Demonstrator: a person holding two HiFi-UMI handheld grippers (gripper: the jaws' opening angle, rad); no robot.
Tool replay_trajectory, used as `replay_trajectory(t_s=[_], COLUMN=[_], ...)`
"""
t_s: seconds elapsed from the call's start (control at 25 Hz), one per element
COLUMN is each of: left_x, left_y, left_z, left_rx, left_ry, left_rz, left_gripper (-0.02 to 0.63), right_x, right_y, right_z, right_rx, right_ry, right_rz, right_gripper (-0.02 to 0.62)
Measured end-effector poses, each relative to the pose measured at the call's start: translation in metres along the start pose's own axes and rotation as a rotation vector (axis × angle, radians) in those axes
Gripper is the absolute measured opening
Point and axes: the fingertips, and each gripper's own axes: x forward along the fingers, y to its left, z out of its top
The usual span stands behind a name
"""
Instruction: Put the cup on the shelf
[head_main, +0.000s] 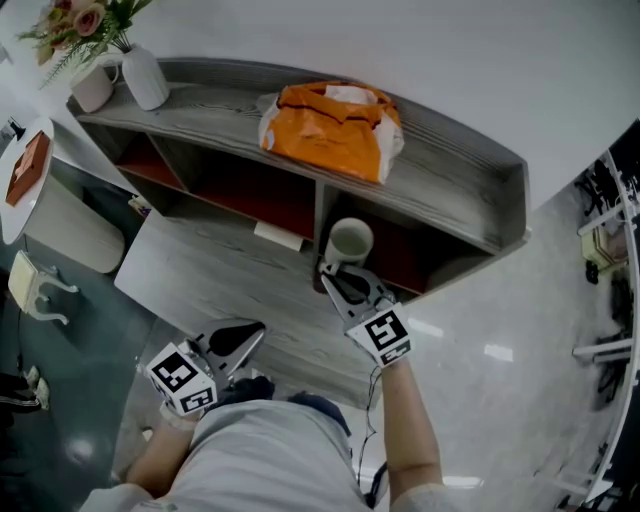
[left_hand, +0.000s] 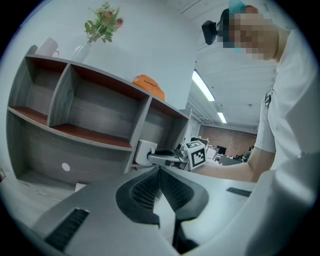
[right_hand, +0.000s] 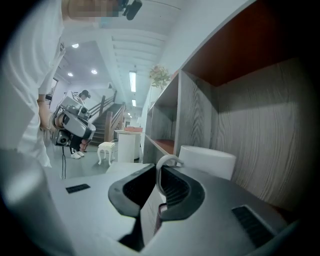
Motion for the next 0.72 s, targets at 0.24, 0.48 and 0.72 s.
replay_trajectory(t_s=[0.24, 0.48, 0.72], left_x=[0.002, 0.005, 0.004], left_y=[0.005, 0.005, 0.003], left_z=[-0.003, -0.003, -0.004], left_rx=[-0.013, -0.010, -0.009], left_ry=[-0.003, -0.001, 0.004], left_rz=[0.034, 0.038, 0.038], left_gripper=[0.017, 0.017, 0.017], right_x=[0.008, 0.011, 0.013], right_y=[-0.011, -0.022, -0.030], right_z=[-0.003, -0.010, -0.013], right_rx=[0.028, 0.078, 0.112], right_ry=[0.016, 0.036, 0.033], right_rz=[-0.031, -0.076, -0.100], right_gripper=[0.040, 0.040, 0.041])
